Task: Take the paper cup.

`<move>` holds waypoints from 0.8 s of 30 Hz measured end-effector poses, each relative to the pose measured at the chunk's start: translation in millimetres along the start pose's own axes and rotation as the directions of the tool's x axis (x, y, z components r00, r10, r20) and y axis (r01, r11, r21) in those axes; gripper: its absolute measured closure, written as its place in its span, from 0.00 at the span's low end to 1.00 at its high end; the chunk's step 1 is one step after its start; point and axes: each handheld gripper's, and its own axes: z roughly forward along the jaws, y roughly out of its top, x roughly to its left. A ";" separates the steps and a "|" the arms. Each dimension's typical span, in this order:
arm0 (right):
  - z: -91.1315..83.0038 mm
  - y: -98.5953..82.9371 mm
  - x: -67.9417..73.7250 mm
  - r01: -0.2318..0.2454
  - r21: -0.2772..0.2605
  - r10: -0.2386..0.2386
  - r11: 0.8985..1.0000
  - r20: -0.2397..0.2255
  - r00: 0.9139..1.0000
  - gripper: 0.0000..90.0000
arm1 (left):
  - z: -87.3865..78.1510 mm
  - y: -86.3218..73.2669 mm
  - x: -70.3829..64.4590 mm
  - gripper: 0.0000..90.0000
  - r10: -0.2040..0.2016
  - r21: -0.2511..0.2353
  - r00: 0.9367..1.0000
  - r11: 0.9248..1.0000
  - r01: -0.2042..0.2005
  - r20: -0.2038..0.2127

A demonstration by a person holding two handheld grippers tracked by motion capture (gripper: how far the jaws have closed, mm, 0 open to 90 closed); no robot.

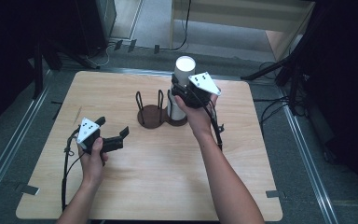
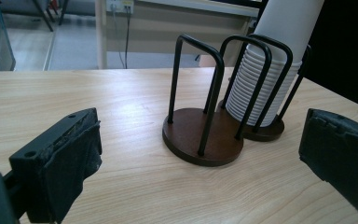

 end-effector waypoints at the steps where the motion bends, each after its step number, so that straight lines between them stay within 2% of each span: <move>1: 0.0 0.0 0.0 0.000 0.000 0.000 1.000 0.000 1.000 0.33 | 0.0 0.0 0.0 0.00 0.000 0.000 1.000 1.000 0.000 0.000; 6: -9.9 2.9 -1.9 0.013 -0.007 -0.013 1.000 0.009 1.000 0.33 | -1.1 -0.7 -0.1 0.00 0.001 0.000 1.000 1.000 -0.001 0.004; 11: -21.9 -1.2 -2.9 0.010 -0.008 -0.010 1.000 -0.002 1.000 0.33 | -2.2 -1.0 1.4 0.00 -0.018 -0.001 1.000 1.000 0.018 0.013; 15: -32.9 -7.2 -4.5 -0.017 0.004 0.017 1.000 -0.008 1.000 0.33 | -2.7 -0.5 -0.3 0.00 -0.011 -0.001 1.000 1.000 0.011 0.019; 24: -67.2 -27.3 -8.9 -0.027 0.029 0.027 0.999 -0.005 1.000 0.33 | -0.6 2.2 -7.7 0.00 -0.005 0.004 1.000 1.000 0.005 0.030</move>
